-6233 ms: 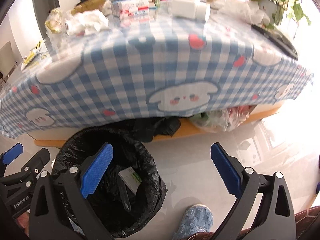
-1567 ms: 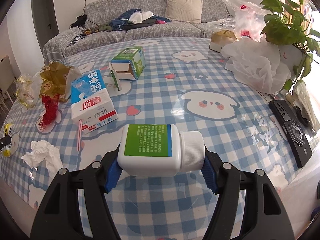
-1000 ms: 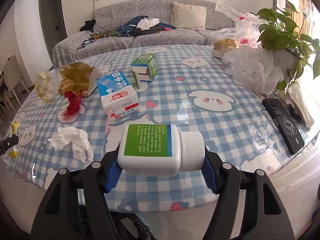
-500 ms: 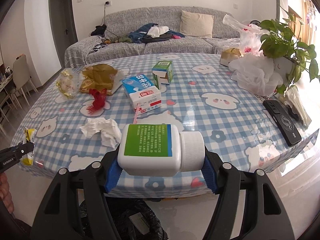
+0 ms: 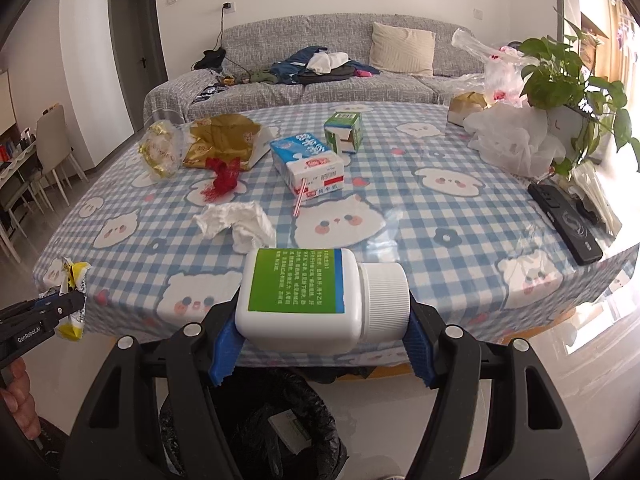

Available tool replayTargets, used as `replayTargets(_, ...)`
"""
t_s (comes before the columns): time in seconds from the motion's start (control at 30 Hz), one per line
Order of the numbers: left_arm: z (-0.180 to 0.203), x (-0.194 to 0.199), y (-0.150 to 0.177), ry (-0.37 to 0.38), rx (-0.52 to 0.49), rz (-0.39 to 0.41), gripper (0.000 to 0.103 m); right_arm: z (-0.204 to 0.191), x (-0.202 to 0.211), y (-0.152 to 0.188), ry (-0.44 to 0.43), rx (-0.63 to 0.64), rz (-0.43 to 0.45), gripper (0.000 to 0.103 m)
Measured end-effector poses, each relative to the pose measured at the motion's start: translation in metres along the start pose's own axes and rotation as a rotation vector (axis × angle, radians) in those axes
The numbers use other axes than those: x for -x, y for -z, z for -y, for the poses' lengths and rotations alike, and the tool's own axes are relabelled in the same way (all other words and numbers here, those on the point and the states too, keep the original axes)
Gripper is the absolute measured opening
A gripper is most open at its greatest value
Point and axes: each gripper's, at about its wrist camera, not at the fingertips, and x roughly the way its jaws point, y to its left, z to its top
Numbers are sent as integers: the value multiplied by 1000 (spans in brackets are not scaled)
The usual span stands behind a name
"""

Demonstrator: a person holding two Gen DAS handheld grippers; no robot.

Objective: Collect trash
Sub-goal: 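Carry the wrapper and pill bottle with both tools over the black trash bin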

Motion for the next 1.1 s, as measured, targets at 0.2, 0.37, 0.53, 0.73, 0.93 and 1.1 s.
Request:
replayTargets(0.2, 1, 8, 19, 11, 4, -2, 31, -6, 10, 14, -10, 10, -4, 64)
replayTargets(0.37, -1, 11, 36, 15, 14, -9, 31, -7, 17, 26, -12, 9, -11, 64)
replayTargets(0.53, -2, 10, 54, 23, 21, -17, 31, -12, 23, 38, -16, 16, -22, 64)
replayTargets(0.73, 0, 7, 74, 22, 19, -33, 31, -23, 26, 56, -25, 29, -47, 64)
replayTargets(0.93, -2, 1, 94, 21, 31, -40, 31, -30, 14, 81, -24, 33, -106, 64)
replayTargets(1.1, -3, -6, 107, 16, 31, -55, 31, -31, -2, 98, -15, 20, -156, 64)
